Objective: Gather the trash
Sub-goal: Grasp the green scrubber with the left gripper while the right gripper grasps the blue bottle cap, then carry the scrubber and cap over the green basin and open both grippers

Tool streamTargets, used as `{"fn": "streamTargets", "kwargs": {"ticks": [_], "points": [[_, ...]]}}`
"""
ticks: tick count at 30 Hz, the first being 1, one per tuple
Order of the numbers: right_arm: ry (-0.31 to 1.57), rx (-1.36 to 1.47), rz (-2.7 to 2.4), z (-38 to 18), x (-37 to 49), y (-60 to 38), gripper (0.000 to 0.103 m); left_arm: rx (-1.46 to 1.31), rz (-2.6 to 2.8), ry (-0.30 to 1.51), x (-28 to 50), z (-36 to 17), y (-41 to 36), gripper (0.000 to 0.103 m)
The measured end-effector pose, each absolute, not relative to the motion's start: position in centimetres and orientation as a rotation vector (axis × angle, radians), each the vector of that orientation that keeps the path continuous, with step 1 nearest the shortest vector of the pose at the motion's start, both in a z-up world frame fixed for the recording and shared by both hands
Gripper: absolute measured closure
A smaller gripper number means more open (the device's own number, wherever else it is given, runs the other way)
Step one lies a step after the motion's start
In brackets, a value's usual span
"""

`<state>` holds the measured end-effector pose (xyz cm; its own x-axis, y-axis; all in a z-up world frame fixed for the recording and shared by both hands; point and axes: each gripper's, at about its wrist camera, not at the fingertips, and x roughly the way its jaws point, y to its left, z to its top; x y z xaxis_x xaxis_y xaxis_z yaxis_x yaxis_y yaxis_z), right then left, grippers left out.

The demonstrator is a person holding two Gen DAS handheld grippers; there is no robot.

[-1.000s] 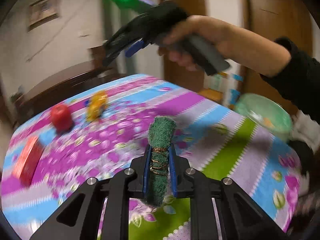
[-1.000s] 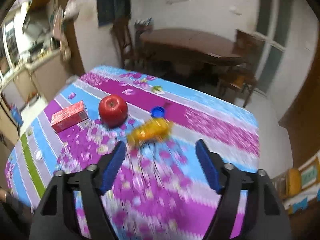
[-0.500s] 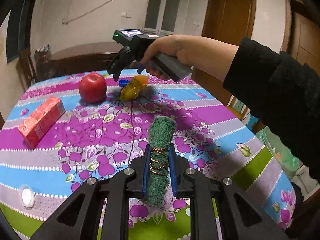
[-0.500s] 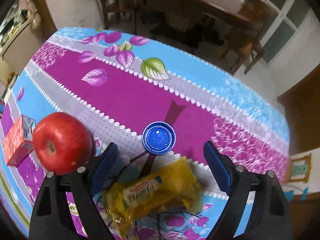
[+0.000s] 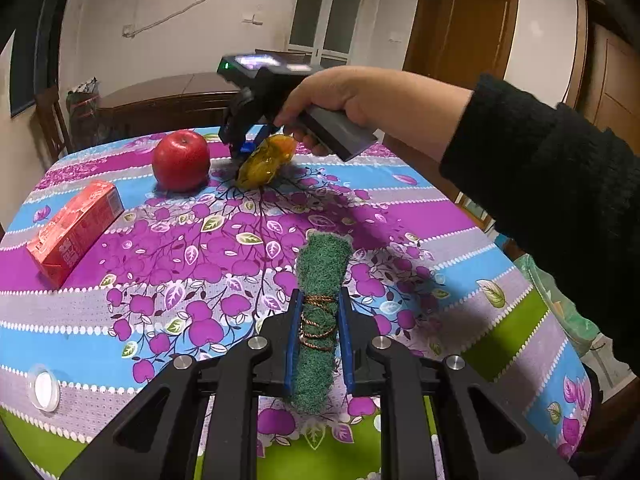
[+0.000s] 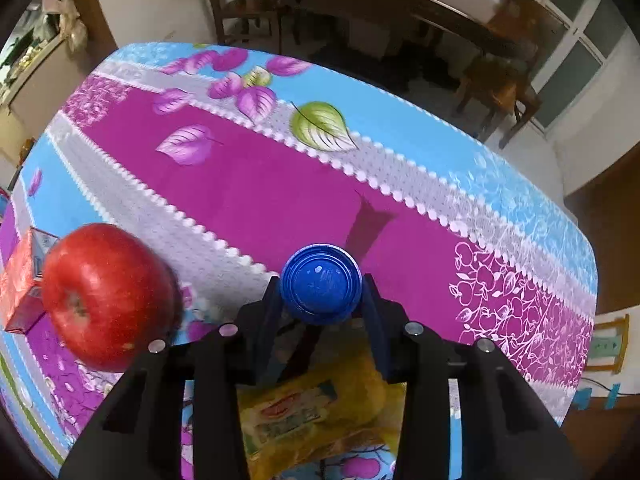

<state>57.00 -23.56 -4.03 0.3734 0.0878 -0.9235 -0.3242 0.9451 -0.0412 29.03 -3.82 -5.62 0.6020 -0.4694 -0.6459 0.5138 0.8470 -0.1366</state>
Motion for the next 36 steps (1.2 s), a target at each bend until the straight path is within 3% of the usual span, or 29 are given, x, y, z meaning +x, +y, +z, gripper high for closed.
{"fn": "streamTargets", "kwargs": {"ticks": [5, 12, 18, 23, 30, 36], "points": [[0.995, -0.169, 0.326, 2.5, 52.8, -23.9, 0.065, 0.085, -0.557, 0.724, 28.9, -5.9, -4.0, 0.085], [0.707, -0.116, 0.351, 11.0, 34.6, -28.6, 0.065, 0.157, -0.516, 0.7, 28.2, -6.6, -5.2, 0.085], [0.513, -0.14, 0.197, 8.6, 14.1, -32.5, 0.065, 0.192, -0.455, 0.677, 26.5, -5.4, -7.1, 0.085], [0.394, -0.205, 0.051, 4.4, 5.2, -32.2, 0.065, 0.216, -0.432, 0.641, 23.5, -3.8, -10.0, 0.085], [0.283, -0.195, -0.149, 6.4, 1.2, -37.8, 0.065, 0.271, -0.514, 0.52, 18.8, 1.1, -18.1, 0.085], [0.349, -0.09, -0.269, 9.0, -0.6, -46.7, 0.065, 0.324, -0.633, 0.447, 15.7, 4.2, -27.2, 0.085]]}}
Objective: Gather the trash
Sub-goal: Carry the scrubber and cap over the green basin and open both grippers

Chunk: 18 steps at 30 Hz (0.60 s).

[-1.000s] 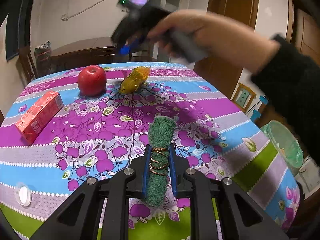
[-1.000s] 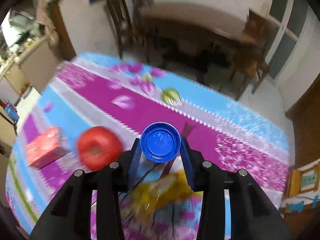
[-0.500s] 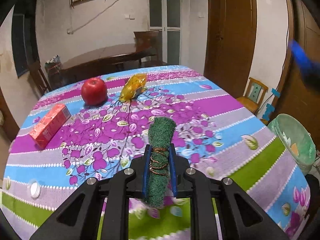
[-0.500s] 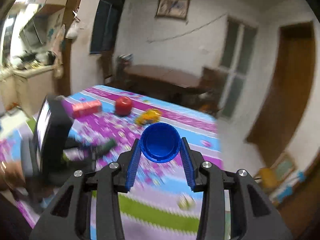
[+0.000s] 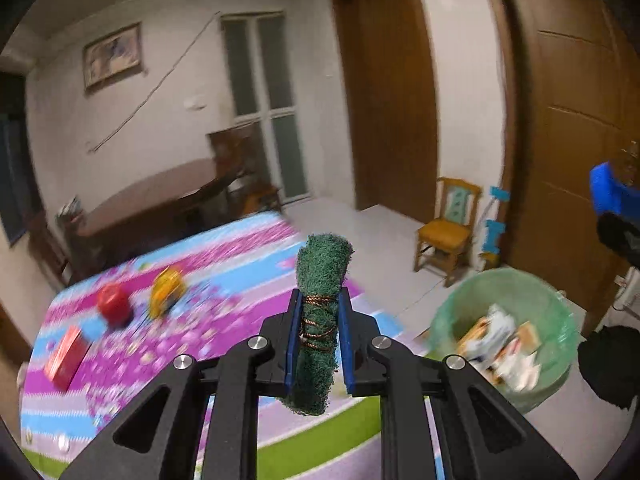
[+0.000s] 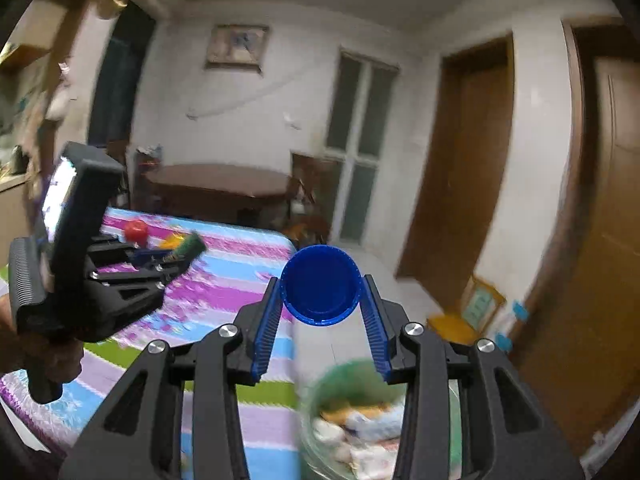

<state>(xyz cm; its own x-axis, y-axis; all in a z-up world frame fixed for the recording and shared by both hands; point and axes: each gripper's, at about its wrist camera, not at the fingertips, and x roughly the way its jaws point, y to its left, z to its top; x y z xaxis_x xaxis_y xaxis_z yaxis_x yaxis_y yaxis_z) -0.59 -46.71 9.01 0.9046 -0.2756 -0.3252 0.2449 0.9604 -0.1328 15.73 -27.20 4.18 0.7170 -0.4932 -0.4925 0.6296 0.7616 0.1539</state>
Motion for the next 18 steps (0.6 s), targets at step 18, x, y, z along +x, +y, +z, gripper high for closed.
{"fn": "streamTargets", "kwargs": {"ticks": [18], "points": [[0.688, 0.299, -0.361, 1.9, -2.8, -62.9, 0.065, 0.559, -1.059, 0.658, 14.5, -2.7, -48.1, 0.085]]}}
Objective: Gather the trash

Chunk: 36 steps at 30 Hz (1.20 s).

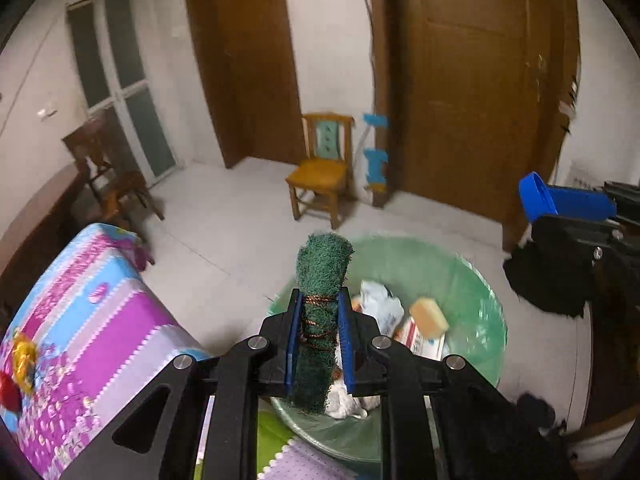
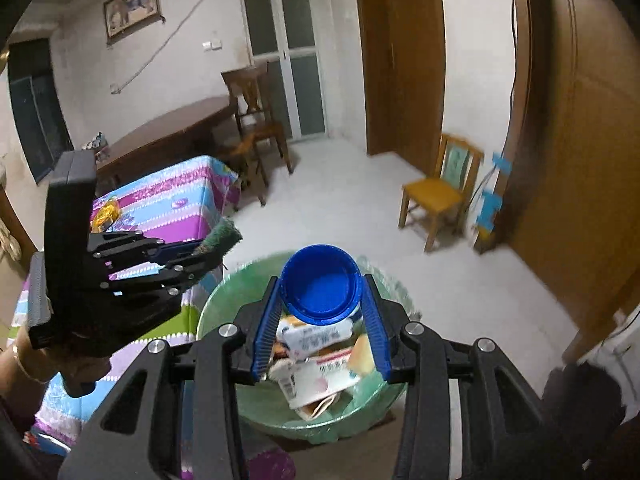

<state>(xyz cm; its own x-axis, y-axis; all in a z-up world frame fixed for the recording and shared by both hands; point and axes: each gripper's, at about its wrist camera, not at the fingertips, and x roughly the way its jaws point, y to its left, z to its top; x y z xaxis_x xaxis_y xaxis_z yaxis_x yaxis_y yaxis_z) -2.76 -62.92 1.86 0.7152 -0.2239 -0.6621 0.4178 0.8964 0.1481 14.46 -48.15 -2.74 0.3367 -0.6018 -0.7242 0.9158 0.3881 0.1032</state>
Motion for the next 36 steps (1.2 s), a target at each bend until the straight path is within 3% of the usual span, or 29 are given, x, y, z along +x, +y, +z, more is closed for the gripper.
{"fn": "streamTargets", "kwargs": {"ticks": [12, 13, 15, 16, 30, 31, 34, 36], "points": [[0.807, 0.327, -0.338, -1.6, -1.3, -63.0, 0.064, 0.603, -1.094, 0.719, 15.8, -6.6, -47.4, 0.083], [0.816, 0.325, -0.337, -1.9, -1.0, -63.3, 0.064, 0.603, -1.091, 0.726, 16.0, -6.9, -47.4, 0.079], [0.828, 0.319, -0.337, -2.2, -0.5, -63.0, 0.054, 0.611, -1.092, 0.729, 16.4, -7.2, -47.7, 0.045], [0.829, 0.307, -0.363, -2.4, -0.4, -62.9, 0.043, 0.613, -1.082, 0.721, 16.6, -7.4, -47.8, 0.043], [0.803, 0.3, -0.404, -3.4, -1.6, -61.3, 0.043, 0.556, -0.992, 0.673, 17.2, -7.2, -44.8, 0.042], [0.766, 0.28, -0.423, -2.8, -2.5, -60.6, 0.04, 0.559, -0.969, 0.64, 16.6, -6.9, -44.1, 0.039], [0.623, 0.254, -0.476, -0.8, -5.8, -58.5, 0.01, 0.517, -0.966, 0.574, 14.8, -5.4, -42.0, 0.022], [0.529, 0.226, -0.542, 0.5, -8.1, -56.9, 0.005, 0.448, -0.982, 0.551, 13.8, -4.2, -40.2, 0.008]]}}
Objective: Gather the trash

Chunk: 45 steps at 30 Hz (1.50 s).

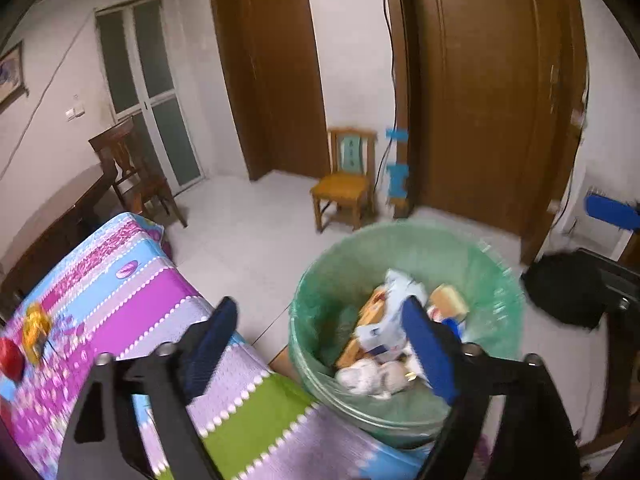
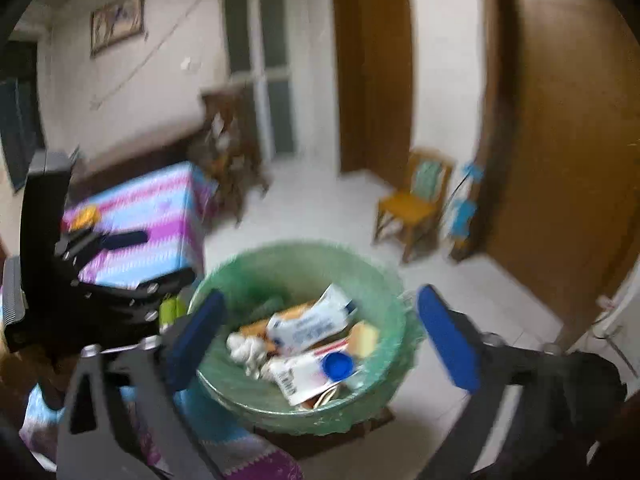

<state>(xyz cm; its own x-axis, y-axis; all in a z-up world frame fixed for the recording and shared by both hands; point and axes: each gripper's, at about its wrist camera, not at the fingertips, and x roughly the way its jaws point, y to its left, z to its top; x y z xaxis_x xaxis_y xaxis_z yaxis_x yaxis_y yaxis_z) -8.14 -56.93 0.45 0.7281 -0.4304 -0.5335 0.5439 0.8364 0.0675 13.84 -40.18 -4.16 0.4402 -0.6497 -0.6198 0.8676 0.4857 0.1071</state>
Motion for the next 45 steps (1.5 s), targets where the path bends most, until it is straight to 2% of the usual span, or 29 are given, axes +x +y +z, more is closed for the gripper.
{"fn": "streamTargets", "kwargs": {"ticks": [1, 8, 11, 18, 24, 45], "points": [[0.465, 0.201, -0.574, 1.1, -9.7, -55.8, 0.005, 0.419, -0.98, 0.535, 13.4, -3.6, -39.4, 0.005], [0.249, 0.203, -0.684, 2.7, -15.7, -51.3, 0.005, 0.276, -0.978, 0.428, 9.2, -1.2, -34.1, 0.005], [0.247, 0.193, -0.732, 2.7, -16.9, -50.4, 0.005, 0.266, -1.028, 0.443, 7.1, -1.1, -32.3, 0.005], [0.306, 0.185, -0.838, 2.1, -20.2, -49.3, 0.005, 0.393, -1.125, 0.344, 1.3, -1.7, -29.9, 0.005], [0.364, 0.201, -0.762, 0.7, -22.1, -48.2, 0.005, 0.448, -1.174, 0.346, -1.0, -3.0, -29.0, 0.005], [0.421, 0.216, -0.741, -1.4, -21.3, -48.0, 0.005, 0.413, -1.162, 0.411, 0.0, -4.5, -29.5, 0.008]]}}
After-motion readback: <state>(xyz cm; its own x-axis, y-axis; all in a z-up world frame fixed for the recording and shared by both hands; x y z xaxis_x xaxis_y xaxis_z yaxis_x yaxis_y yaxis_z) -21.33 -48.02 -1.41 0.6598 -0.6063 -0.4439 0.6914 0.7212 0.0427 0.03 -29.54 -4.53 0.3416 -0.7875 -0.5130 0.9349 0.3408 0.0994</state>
